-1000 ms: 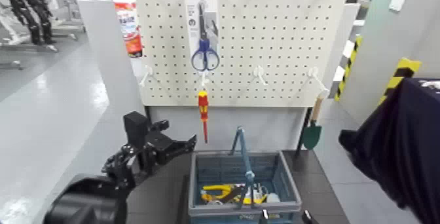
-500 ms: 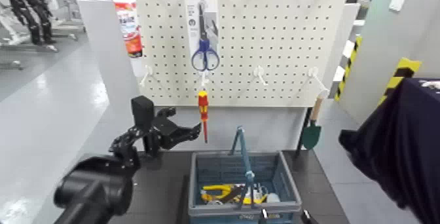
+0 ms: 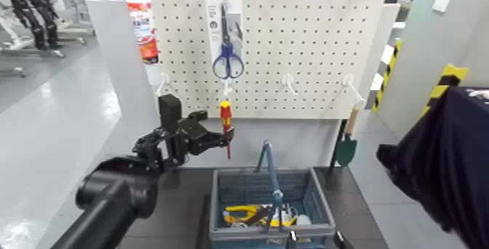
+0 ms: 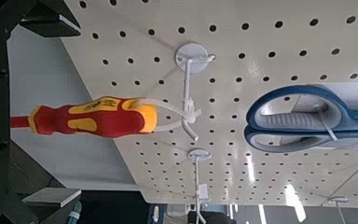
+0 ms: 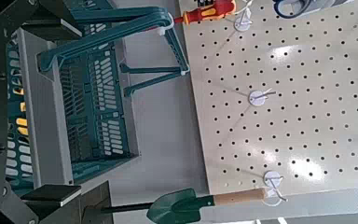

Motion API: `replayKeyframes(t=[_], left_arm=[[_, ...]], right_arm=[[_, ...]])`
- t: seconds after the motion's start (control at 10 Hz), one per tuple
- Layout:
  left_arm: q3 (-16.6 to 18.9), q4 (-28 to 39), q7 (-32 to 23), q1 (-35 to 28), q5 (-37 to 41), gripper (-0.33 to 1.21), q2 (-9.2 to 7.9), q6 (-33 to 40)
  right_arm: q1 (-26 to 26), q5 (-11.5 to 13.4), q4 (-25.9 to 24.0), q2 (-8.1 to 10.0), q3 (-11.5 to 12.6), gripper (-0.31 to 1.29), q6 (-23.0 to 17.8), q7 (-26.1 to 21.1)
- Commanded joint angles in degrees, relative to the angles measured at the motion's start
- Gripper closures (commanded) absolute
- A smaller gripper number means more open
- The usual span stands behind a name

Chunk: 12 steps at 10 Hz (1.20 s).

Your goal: Put the red screwdriver into the crate.

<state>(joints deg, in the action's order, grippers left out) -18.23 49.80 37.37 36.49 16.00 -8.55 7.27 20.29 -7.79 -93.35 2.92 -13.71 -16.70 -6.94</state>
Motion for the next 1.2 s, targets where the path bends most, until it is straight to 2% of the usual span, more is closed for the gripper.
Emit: replayKeyframes(t=[0.1,0.3,0.7,0.8,0.9,1.1,1.2], left_arm=[[-2.16,-4.54,1.83,3.5,1.84,0.1,0.73,0.91],[-4.0,-8.85,3.41,6.14,2.99,0.1,1.26,1.88],[-4.09,-11.75,4.64,7.99,4.04,0.11,1.52,2.4],[-4.0,-12.19,4.73,8.07,4.04,0.23,1.61,2.31],[-4.0,-12.45,4.73,8.16,4.39,0.59,1.7,2.14],[-4.0,-12.54,5.25,8.25,4.66,1.03,1.7,2.05],[-3.91,-12.54,5.25,8.25,4.66,1.08,1.79,2.23]], right_arm=[[-0.25,-0.12,0.1,0.15,-0.17,0.14,-0.35,0.08],[-0.42,-0.21,0.19,0.24,-0.44,0.14,-0.61,0.17],[-0.69,-0.3,0.28,0.33,-0.7,0.14,-0.79,0.35],[-0.69,-0.3,0.28,0.33,-0.7,0.14,-0.79,0.35],[-0.69,-0.38,0.37,0.24,-0.7,0.14,-0.88,0.43],[-0.69,-0.47,0.37,0.24,-0.7,0.14,-0.88,0.52],[-0.69,-0.47,0.45,0.24,-0.7,0.14,-0.88,0.61]])
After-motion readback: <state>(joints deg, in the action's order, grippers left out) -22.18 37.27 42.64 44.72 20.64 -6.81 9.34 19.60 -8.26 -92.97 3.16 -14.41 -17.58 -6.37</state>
